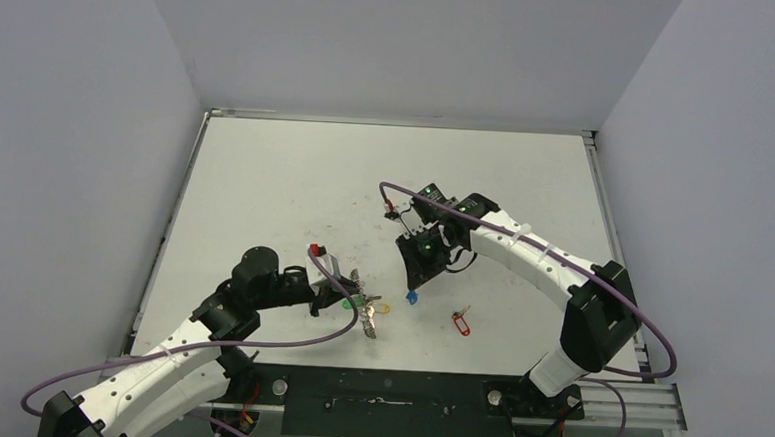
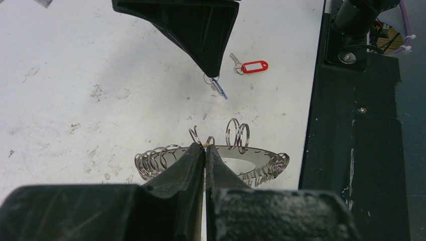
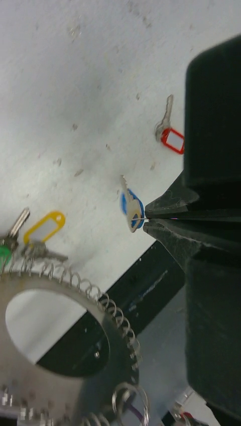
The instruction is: Put the keys on the keyring
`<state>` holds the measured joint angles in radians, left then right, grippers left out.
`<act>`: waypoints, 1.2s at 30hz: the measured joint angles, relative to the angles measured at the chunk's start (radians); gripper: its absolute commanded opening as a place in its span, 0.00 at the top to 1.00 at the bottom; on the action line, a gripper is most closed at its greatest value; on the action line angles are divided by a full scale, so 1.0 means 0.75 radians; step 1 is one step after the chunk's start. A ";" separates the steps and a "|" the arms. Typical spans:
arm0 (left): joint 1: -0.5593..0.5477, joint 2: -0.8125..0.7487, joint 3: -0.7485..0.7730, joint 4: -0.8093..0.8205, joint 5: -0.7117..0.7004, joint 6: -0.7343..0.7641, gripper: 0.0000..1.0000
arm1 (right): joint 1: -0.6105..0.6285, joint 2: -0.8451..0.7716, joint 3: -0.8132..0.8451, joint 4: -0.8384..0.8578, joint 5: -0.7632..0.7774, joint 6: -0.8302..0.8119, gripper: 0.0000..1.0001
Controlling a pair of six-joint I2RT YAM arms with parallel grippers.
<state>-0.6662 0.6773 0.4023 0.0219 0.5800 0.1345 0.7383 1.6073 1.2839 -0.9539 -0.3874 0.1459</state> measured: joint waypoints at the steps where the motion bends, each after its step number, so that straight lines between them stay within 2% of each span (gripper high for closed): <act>1: 0.000 -0.004 -0.001 0.000 0.000 0.001 1.00 | 0.000 -0.002 0.008 0.004 -0.058 -0.006 1.00; 4: 0.000 -0.012 -0.004 0.000 0.000 0.001 1.00 | 0.000 -0.003 0.033 0.018 -0.215 -0.025 1.00; 13: -0.001 -0.013 -0.005 0.000 0.005 0.001 1.00 | 0.005 -0.003 0.161 0.007 -0.487 -0.089 1.00; 26: -0.001 -0.006 -0.005 0.002 0.031 0.001 1.00 | 0.075 0.025 0.311 -0.018 -0.568 -0.114 1.00; 36: -0.001 0.004 -0.005 0.002 0.037 0.001 1.00 | 0.117 0.067 0.325 -0.020 -0.571 -0.112 1.00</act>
<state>-0.6670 0.6804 0.3985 0.0235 0.6075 0.1352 0.8265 1.6573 1.5272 -0.9688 -0.8154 0.0616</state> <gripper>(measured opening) 0.020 0.027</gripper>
